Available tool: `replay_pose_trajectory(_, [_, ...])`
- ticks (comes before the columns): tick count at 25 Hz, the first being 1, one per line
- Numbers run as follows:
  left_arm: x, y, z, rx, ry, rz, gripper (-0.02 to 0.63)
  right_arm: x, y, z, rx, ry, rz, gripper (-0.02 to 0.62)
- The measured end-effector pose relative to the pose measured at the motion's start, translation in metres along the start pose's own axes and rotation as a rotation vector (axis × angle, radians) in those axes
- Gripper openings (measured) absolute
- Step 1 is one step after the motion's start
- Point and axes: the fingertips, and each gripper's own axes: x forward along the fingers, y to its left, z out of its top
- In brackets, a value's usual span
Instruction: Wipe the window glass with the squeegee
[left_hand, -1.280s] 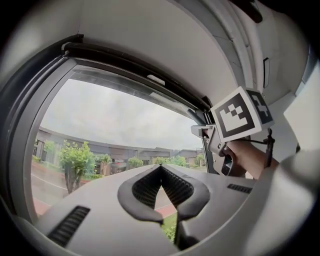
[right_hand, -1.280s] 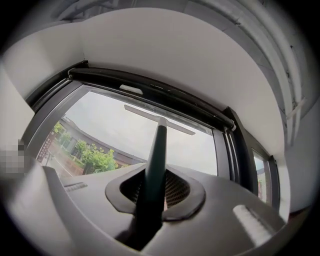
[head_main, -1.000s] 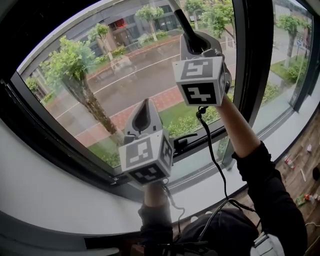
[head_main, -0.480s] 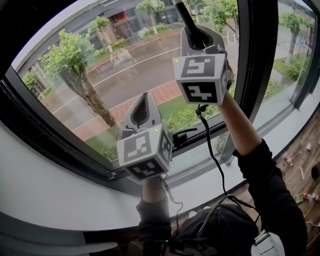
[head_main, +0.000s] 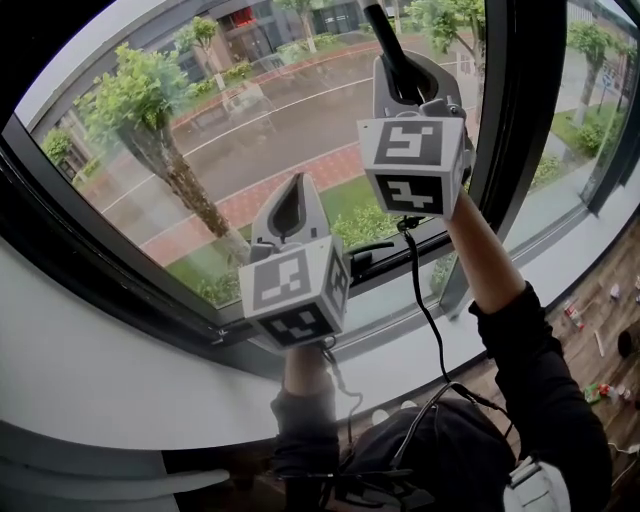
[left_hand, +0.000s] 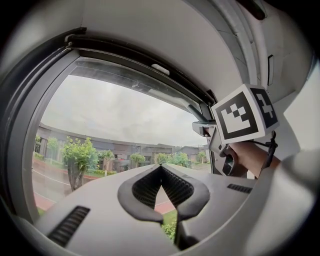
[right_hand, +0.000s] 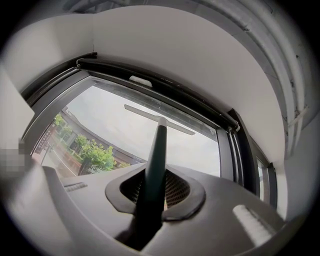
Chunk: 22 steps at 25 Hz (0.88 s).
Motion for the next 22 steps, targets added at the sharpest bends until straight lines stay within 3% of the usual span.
replay_pose_trajectory(22, [0.003, -0.005, -0.031, -0.018, 0.050, -0.004, 0.003, -0.022, 0.010, -0.040, 0.016, 0.045, 0.012, 0.060])
